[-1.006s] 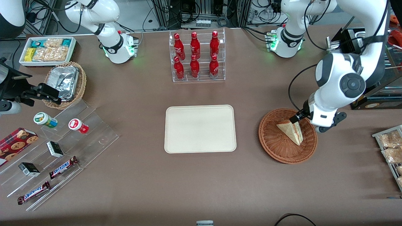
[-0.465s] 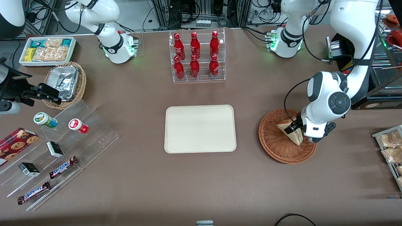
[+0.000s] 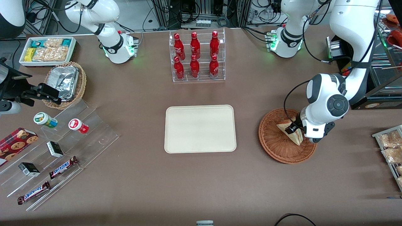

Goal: Place sandwich from basket to tray
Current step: 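Close the left gripper on the sandwich's wrapped edge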

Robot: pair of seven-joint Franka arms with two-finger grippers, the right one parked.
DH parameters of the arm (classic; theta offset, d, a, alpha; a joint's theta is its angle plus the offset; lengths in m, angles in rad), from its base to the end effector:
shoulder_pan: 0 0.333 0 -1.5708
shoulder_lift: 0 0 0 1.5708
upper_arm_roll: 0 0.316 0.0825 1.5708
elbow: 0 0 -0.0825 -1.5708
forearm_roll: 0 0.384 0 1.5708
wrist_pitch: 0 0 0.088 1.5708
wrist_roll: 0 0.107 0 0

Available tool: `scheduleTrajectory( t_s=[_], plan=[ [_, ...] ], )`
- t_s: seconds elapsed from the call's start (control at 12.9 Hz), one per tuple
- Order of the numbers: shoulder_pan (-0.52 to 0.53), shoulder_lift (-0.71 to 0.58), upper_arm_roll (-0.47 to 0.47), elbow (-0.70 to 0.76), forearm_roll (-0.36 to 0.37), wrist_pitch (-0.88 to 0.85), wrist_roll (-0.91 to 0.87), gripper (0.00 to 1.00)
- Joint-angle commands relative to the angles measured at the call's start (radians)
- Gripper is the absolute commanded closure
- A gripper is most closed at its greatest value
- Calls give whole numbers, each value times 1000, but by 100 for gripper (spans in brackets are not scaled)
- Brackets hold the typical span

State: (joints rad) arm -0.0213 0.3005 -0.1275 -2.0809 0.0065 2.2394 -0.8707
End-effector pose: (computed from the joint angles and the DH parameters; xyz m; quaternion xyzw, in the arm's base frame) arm 0.5627 -0.0832 0.2719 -0.9334 -0.3516 0.0689 0.0195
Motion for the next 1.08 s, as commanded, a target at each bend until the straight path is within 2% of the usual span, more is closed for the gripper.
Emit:
scheduleTrajectory(
  t_s=[0.0, 0.15, 0.46, 0.7, 1.01],
  plan=[
    [-2, -17, 0, -33, 9, 20, -39, 76],
    [-3, -18, -1, -41, 10, 20, -51, 98],
    [-6, -63, -3, -33, 16, -4, -34, 100],
    [-5, -70, -6, 30, 78, -114, -22, 100],
    [-20, -95, -8, 113, 78, -251, 107, 100]
  ],
)
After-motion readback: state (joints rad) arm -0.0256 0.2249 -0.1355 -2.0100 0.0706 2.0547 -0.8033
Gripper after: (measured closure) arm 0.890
